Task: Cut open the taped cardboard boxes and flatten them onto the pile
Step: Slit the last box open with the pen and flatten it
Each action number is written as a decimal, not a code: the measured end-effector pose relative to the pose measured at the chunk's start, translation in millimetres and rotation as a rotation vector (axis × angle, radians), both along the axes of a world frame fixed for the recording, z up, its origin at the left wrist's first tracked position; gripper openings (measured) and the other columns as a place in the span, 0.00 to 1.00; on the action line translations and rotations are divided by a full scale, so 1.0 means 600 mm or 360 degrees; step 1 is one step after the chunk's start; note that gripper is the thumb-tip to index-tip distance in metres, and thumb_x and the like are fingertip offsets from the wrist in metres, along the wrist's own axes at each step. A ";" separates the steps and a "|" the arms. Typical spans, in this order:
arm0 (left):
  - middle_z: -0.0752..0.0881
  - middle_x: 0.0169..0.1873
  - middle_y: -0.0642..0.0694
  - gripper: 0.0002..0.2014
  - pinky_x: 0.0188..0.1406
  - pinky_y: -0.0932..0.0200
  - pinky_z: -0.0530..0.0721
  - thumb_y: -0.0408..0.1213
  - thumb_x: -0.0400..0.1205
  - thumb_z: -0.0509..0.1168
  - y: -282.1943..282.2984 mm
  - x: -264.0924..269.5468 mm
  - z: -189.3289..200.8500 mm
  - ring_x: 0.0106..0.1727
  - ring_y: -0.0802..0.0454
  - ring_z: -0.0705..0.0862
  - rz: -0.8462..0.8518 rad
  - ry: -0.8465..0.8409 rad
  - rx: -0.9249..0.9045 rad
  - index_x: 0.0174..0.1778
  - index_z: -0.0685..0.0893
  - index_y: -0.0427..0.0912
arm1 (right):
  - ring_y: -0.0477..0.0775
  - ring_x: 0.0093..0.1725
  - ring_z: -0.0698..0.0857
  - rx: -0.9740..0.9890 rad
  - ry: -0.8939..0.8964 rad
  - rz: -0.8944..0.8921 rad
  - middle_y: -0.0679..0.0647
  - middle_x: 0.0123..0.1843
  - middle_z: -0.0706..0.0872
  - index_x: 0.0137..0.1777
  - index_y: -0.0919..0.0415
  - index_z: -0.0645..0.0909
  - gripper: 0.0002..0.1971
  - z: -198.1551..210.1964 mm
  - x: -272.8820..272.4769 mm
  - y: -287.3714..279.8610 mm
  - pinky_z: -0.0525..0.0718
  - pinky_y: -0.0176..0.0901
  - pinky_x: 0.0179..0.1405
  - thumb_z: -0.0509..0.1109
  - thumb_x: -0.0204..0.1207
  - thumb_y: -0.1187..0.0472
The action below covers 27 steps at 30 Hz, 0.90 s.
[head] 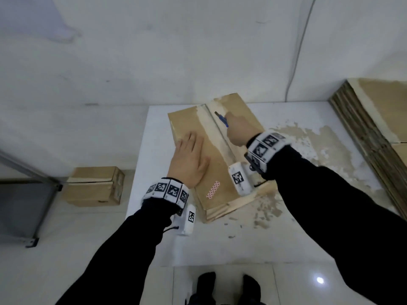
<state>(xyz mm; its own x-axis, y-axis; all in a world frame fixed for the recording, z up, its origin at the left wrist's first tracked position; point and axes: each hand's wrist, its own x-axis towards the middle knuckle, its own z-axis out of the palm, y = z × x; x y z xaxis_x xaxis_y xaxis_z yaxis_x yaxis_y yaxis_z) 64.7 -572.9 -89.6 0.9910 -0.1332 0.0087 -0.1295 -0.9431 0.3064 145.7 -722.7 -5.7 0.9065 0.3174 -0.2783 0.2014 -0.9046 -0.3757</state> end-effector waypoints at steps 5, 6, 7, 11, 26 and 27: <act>0.48 0.84 0.40 0.37 0.81 0.54 0.37 0.53 0.80 0.43 0.008 0.000 -0.009 0.85 0.47 0.43 -0.0026 0.0015 -0.0107 0.84 0.52 0.38 | 0.65 0.60 0.79 -0.0185 -0.0112 0.0096 0.67 0.65 0.79 0.70 0.69 0.69 0.16 -0.028 0.041 0.047 0.74 0.49 0.56 0.53 0.84 0.69; 0.48 0.84 0.40 0.37 0.81 0.55 0.36 0.54 0.80 0.43 0.010 0.001 -0.010 0.85 0.47 0.43 -0.0043 0.0019 -0.0091 0.84 0.51 0.38 | 0.65 0.63 0.78 -0.0221 -0.0132 0.0105 0.67 0.66 0.78 0.71 0.69 0.69 0.17 -0.027 0.046 0.053 0.73 0.48 0.59 0.52 0.84 0.68; 0.47 0.84 0.40 0.37 0.81 0.55 0.36 0.55 0.80 0.43 0.012 0.002 -0.011 0.85 0.47 0.42 -0.0058 0.0022 -0.0065 0.84 0.51 0.39 | 0.65 0.65 0.78 -0.0270 -0.0136 0.0112 0.67 0.67 0.78 0.72 0.69 0.68 0.17 -0.024 0.050 0.059 0.72 0.47 0.60 0.50 0.85 0.68; 0.46 0.84 0.40 0.43 0.78 0.57 0.32 0.60 0.76 0.29 0.011 0.001 -0.010 0.85 0.47 0.41 -0.0082 0.0003 0.0018 0.84 0.49 0.37 | 0.64 0.67 0.77 -0.0471 -0.0128 0.0144 0.67 0.69 0.77 0.76 0.69 0.65 0.20 -0.007 0.068 0.081 0.73 0.47 0.62 0.49 0.85 0.68; 0.47 0.84 0.40 0.31 0.81 0.54 0.36 0.48 0.86 0.46 -0.007 0.004 0.001 0.85 0.47 0.42 0.0061 0.0052 0.0030 0.84 0.52 0.38 | 0.63 0.61 0.80 -0.0576 -0.0014 0.0196 0.66 0.64 0.80 0.77 0.62 0.68 0.22 0.009 -0.063 0.004 0.74 0.44 0.49 0.49 0.84 0.68; 0.48 0.84 0.40 0.31 0.81 0.54 0.37 0.48 0.85 0.48 -0.007 0.004 0.001 0.85 0.47 0.43 0.0066 0.0035 0.0018 0.83 0.53 0.38 | 0.62 0.56 0.81 -0.0555 0.0010 0.0187 0.65 0.62 0.81 0.79 0.58 0.65 0.24 0.007 -0.095 -0.016 0.73 0.43 0.44 0.50 0.83 0.69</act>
<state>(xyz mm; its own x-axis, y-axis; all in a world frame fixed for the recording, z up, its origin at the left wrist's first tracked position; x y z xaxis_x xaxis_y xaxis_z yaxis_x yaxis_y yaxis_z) 67.4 -577.4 -88.9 0.9957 -0.0919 -0.0142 -0.0835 -0.9510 0.2977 88.8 -732.1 -1.7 0.8674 0.3043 -0.3936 0.3102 -0.9493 -0.0504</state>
